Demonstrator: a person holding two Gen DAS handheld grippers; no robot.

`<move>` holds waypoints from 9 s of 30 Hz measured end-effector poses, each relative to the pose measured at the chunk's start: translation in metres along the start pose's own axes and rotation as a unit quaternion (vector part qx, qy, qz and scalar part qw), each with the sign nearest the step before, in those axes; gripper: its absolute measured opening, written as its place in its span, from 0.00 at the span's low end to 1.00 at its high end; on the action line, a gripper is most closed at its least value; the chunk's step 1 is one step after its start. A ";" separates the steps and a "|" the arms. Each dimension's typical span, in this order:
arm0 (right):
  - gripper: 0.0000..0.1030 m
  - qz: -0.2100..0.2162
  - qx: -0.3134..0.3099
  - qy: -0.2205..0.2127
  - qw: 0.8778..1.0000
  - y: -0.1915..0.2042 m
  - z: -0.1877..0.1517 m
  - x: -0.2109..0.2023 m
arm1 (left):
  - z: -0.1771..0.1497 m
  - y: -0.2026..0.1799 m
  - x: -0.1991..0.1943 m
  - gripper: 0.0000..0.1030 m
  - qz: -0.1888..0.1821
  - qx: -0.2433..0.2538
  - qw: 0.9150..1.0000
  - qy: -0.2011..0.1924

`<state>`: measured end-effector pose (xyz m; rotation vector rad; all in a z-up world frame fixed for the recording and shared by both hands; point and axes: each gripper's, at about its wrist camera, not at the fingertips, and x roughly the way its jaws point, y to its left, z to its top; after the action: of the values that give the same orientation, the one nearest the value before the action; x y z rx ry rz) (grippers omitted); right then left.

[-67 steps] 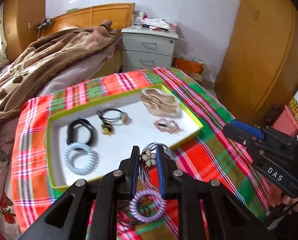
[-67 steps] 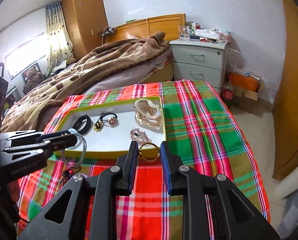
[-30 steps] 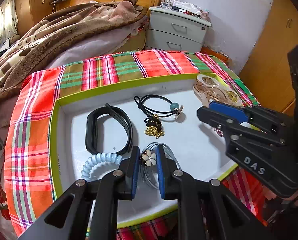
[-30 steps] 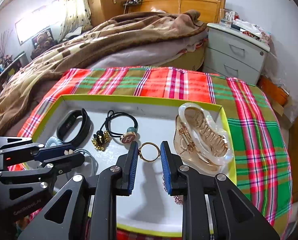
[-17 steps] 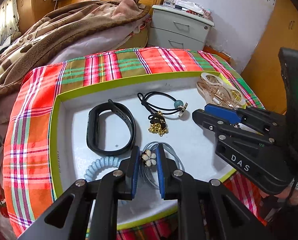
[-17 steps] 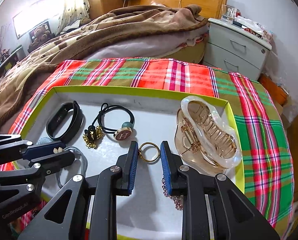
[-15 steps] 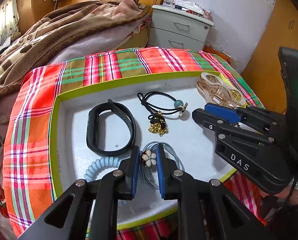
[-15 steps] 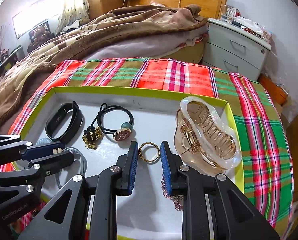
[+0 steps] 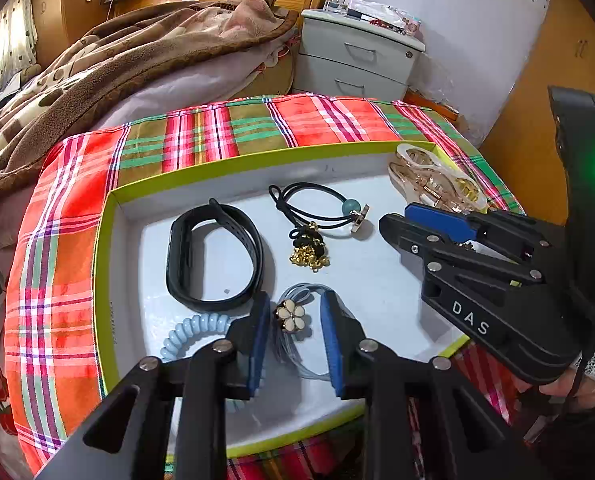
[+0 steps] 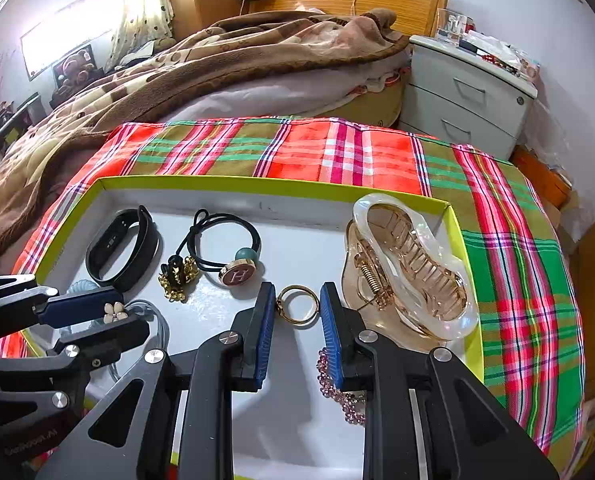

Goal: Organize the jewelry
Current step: 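Open the left tool to drop the flower hair tie while the right tool releases the ring, then withdraw both open tools back toward the remaining jewelry, then grasp the lavender coil bracelet with the right tool, then grasp the dark beaded bracelet with the left tool while the right tool holds the coil, then carry the beaded bracelet with the left tool while the right tool carries the coil to the box, then open the right tool to drop the coil while the left tool releases the beaded bracelet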

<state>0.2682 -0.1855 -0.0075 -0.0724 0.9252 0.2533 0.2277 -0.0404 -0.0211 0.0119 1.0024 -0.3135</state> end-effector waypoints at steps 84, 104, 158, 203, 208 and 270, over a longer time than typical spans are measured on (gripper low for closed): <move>0.09 0.086 0.031 -0.035 0.995 0.023 -0.116 -0.096 | -0.104 0.031 -0.082 0.43 -0.030 -0.075 0.996 -0.029; 0.09 0.083 0.065 -0.064 0.992 -0.005 -0.127 -0.114 | -0.093 -0.014 -0.049 0.48 0.001 -0.007 1.000 -0.002; 0.09 0.061 0.071 -0.104 0.990 0.000 -0.108 -0.140 | -0.074 -0.011 -0.111 0.01 -0.015 0.007 0.995 -0.103; 0.09 0.055 0.077 -0.109 0.989 -0.002 -0.093 -0.137 | -0.087 -0.022 -0.081 0.16 -0.028 0.076 0.996 -0.046; 0.09 0.054 0.076 -0.118 0.989 -0.003 -0.076 -0.136 | -0.068 -0.014 -0.101 0.16 -0.041 0.064 0.994 -0.076; 0.38 -0.012 0.070 -0.099 0.993 0.019 -0.050 -0.106 | -0.038 0.003 -0.077 0.45 0.081 -0.027 0.992 -0.088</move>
<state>0.1638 -0.1957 0.0482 0.0705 0.7422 0.1686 0.1587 -0.0126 0.0219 0.0159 0.8294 -0.1355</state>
